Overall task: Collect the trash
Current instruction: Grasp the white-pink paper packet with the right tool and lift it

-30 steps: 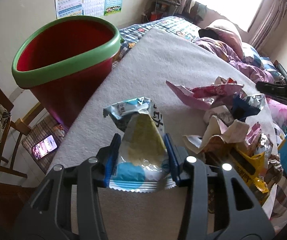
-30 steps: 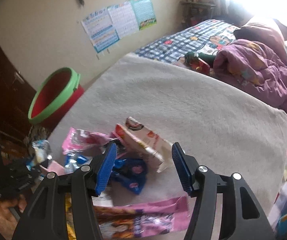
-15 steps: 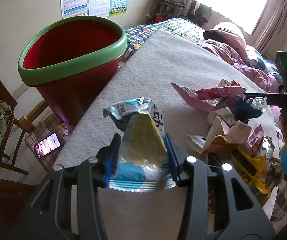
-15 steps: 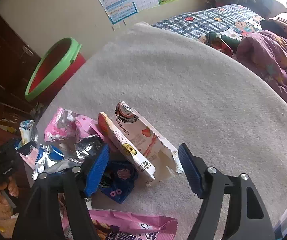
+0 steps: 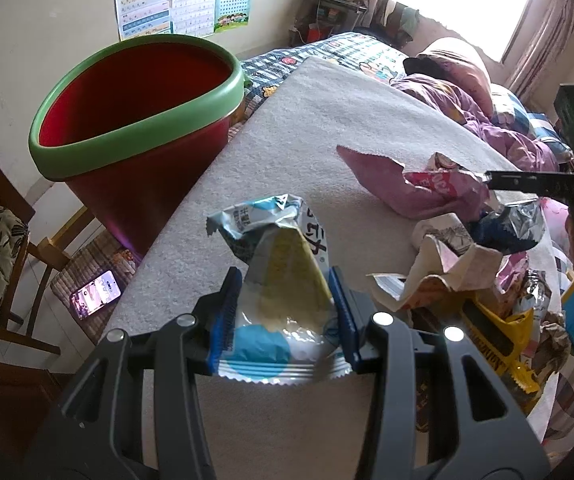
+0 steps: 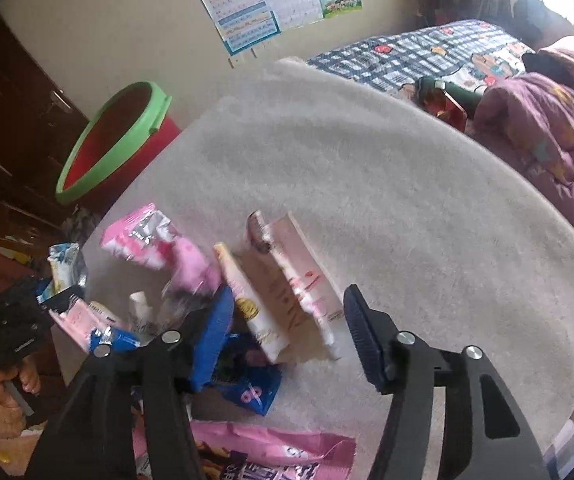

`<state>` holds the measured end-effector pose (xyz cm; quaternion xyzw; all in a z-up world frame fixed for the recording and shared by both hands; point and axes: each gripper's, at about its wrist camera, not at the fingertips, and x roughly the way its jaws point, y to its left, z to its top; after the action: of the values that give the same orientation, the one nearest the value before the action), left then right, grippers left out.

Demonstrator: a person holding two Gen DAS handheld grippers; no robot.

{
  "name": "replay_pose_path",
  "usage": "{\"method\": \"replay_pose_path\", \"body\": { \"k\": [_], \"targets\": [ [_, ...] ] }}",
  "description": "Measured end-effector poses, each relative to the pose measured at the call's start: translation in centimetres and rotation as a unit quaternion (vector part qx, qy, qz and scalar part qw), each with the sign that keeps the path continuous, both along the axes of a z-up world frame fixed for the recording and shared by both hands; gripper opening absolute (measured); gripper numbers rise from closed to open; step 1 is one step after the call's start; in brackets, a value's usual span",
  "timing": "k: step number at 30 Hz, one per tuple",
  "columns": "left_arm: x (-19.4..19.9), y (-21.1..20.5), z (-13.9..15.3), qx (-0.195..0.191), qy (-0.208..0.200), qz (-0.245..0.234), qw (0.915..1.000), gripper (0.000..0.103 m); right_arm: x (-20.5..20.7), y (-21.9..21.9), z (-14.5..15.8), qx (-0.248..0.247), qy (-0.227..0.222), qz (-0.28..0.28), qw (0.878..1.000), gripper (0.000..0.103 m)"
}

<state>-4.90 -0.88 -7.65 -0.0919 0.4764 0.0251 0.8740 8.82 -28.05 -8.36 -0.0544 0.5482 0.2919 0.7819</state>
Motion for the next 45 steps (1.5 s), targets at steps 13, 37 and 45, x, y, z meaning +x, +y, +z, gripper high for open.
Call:
{"method": "replay_pose_path", "body": {
  "k": [13, 37, 45],
  "targets": [
    [-0.4, 0.5, -0.1, -0.002, 0.002, 0.005, 1.0, 0.043, 1.1, 1.2, -2.5, -0.014, 0.033, 0.021, 0.999, 0.062],
    [0.1, 0.0, 0.3, 0.008, -0.012, 0.003, 0.9999, 0.043, -3.4, -3.1, 4.0, 0.085, -0.065, -0.113, 0.988, 0.015],
    [0.2, 0.2, 1.6, 0.015, -0.036, 0.005, 0.9992, 0.043, -6.1, -3.2, 6.9, 0.125, -0.094, -0.133, 0.979, 0.015]
  ]
}}
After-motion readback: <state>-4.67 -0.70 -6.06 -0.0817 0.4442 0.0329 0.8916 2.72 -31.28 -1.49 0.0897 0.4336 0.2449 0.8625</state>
